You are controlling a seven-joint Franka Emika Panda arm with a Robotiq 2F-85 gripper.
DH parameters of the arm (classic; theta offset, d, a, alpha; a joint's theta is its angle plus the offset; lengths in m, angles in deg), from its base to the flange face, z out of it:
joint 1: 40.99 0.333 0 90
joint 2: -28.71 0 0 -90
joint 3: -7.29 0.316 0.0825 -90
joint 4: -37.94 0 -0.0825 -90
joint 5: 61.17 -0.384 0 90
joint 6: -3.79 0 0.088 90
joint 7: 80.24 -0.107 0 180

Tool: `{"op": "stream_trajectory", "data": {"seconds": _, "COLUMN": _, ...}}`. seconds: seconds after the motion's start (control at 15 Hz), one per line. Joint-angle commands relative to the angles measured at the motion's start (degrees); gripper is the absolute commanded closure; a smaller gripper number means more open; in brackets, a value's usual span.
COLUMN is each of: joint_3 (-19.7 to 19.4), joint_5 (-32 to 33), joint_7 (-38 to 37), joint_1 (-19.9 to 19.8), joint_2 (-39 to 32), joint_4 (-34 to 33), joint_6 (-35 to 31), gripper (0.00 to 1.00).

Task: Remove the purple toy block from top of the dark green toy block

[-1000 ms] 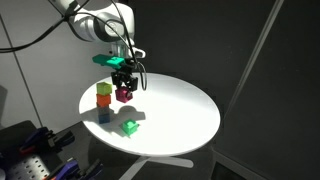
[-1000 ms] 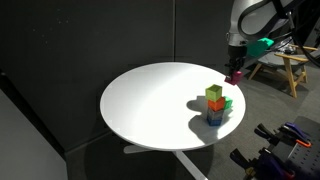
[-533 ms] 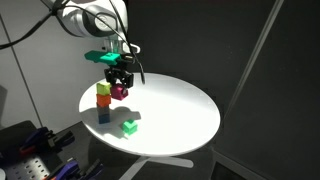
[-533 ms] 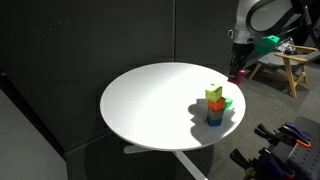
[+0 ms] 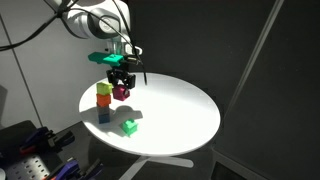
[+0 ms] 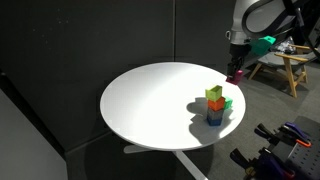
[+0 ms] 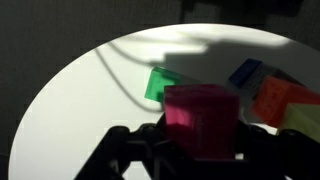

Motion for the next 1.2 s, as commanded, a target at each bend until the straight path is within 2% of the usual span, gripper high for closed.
{"op": "stream_trajectory", "data": {"seconds": 0.0, "joint_3": 0.33, "joint_5": -0.37, "joint_7": -0.29, "joint_1": 0.17, "joint_2": -5.76, "joint_4": -5.14, "joint_6": 1.01, "gripper": 0.75}}
{"op": "stream_trajectory", "data": {"seconds": 0.4, "joint_3": 1.16, "joint_5": 0.03, "joint_7": -1.39, "joint_1": 0.87, "joint_2": -13.84, "joint_4": -11.50, "joint_6": 0.94, "gripper": 0.75}}
{"op": "stream_trajectory", "data": {"seconds": 1.13, "joint_3": 1.71, "joint_5": 0.16, "joint_7": -1.12, "joint_1": 2.16, "joint_2": -24.45, "joint_4": -19.91, "joint_6": 0.82, "gripper": 0.75}}
